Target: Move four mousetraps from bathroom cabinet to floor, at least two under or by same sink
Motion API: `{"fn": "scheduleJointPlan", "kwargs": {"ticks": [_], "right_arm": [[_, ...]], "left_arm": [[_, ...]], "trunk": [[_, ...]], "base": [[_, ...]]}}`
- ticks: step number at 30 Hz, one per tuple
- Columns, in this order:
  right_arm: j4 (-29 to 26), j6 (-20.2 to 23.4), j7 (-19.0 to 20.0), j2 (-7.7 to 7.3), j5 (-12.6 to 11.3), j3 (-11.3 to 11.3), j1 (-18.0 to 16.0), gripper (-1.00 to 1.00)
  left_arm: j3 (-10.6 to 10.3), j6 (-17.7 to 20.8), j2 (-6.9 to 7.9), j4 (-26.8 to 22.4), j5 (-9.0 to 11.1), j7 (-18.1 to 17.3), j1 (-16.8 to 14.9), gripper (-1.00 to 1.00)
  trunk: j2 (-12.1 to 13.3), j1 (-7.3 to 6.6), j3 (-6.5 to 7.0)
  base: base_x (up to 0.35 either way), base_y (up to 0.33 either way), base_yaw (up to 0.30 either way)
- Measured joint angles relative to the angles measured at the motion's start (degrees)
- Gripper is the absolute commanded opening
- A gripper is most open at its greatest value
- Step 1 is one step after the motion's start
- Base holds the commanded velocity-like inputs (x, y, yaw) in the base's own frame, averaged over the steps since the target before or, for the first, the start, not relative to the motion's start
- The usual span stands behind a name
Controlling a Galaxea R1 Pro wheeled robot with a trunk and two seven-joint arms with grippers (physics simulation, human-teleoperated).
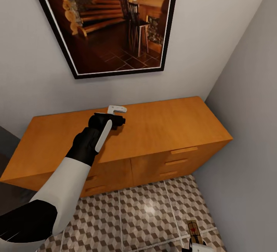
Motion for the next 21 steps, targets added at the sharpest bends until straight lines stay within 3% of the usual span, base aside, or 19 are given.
{"fn": "scheduleJointPlan", "kwargs": {"ticks": [21], "right_arm": [[0.00, 0.00, 0.00, -0.01, -0.01, -0.01, 0.00, -1.00]], "left_arm": [[-0.09, -0.07, -0.02, 2.21, -1.36, 0.07, 0.09, 1.00]], "trunk": [[0.00, 0.00, 0.00]], "base": [[0.000, 0.000, 0.000]]}}
